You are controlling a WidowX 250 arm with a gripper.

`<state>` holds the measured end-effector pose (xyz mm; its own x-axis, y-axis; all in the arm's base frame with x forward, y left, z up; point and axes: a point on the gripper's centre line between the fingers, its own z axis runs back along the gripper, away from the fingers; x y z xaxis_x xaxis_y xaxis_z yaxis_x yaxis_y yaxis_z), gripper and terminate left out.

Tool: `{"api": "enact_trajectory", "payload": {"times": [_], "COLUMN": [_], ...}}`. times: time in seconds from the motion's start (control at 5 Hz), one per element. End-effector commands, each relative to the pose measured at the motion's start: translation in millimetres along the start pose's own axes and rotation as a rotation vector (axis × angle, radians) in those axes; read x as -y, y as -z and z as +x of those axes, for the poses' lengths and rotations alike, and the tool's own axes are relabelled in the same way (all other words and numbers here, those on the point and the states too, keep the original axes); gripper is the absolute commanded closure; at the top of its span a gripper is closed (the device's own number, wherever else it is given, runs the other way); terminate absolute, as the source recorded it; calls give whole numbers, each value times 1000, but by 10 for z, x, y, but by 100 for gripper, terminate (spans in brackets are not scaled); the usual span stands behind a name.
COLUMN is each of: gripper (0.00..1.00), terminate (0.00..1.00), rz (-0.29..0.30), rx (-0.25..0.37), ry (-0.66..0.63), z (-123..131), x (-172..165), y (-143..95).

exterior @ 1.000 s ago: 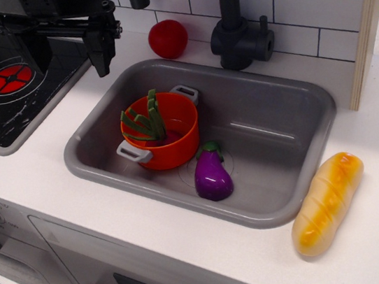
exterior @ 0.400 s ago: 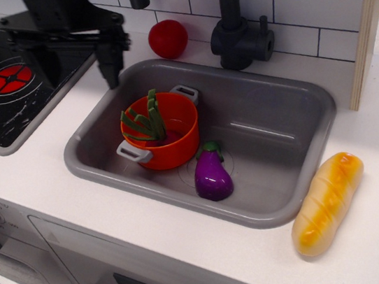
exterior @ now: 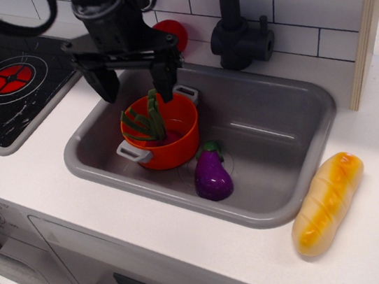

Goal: Take beet from pot sink

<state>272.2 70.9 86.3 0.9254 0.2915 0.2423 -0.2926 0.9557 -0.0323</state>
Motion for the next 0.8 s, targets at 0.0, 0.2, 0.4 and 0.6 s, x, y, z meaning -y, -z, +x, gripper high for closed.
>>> {"api": "enact_trajectory", "payload": {"times": [0.0,0.2,0.4,0.6], "gripper": [0,0,0,100], "terminate": [0,0,0,0], "rz": [152,166,164,157], "rx": [29,29,29,20], "ry": [-31,-31,-37,-42], "z": [161,161,158,159], "x": [-17,-25,-25,-38], "y": [177,290,308,288]}}
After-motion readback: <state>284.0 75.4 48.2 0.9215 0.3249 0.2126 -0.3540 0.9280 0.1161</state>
